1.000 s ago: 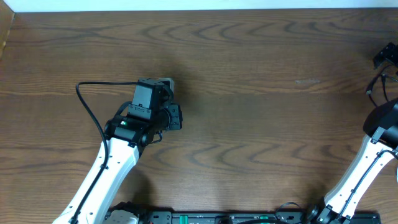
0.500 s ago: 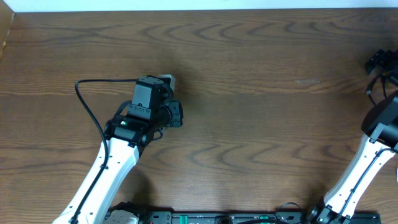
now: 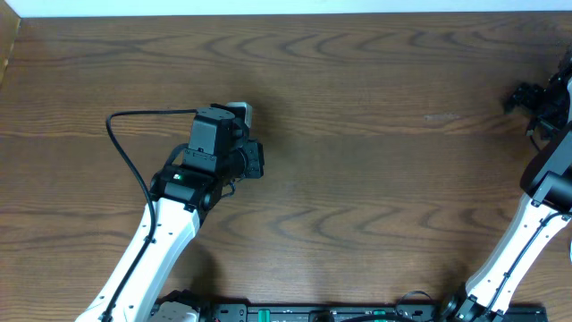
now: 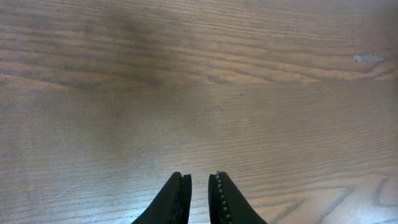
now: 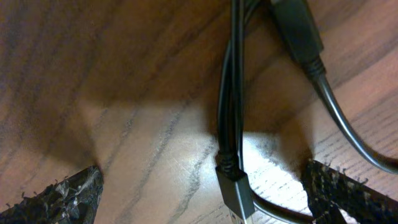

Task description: Untangle cables

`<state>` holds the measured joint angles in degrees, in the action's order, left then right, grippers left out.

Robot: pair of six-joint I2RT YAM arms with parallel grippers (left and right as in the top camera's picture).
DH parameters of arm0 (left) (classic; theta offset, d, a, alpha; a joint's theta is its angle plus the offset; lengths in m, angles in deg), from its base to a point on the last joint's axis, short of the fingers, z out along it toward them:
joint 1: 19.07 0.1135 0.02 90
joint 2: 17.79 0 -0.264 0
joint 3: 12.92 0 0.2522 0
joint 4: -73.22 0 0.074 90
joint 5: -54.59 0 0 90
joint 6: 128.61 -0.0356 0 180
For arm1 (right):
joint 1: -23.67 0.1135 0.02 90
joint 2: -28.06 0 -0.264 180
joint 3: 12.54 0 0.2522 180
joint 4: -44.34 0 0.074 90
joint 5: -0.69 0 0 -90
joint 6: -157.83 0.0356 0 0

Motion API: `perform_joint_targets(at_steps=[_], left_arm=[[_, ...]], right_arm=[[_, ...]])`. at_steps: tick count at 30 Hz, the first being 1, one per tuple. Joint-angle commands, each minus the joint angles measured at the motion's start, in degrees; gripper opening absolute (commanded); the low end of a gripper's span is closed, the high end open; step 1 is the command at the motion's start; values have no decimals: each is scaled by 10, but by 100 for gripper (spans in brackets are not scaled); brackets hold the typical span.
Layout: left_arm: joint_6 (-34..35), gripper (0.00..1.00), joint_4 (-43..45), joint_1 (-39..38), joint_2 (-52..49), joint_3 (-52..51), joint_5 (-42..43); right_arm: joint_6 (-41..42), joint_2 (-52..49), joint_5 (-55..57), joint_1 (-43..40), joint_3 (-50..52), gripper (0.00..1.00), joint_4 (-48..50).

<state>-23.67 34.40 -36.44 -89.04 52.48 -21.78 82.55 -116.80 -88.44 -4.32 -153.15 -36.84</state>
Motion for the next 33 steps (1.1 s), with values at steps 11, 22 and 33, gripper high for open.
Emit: perform_joint_targets(at_steps=[11,22,33], left_arm=[[-9,16,3,-1,5,0,3],[-10,16,8,-1,5,0,3],[-23,17,8,-1,5,0,3]], right_arm=[[-46,13,-81,3,63,99,136],[-45,-17,-94,-3,92,99,292],[-30,-46,-94,-67,62,99,365]])
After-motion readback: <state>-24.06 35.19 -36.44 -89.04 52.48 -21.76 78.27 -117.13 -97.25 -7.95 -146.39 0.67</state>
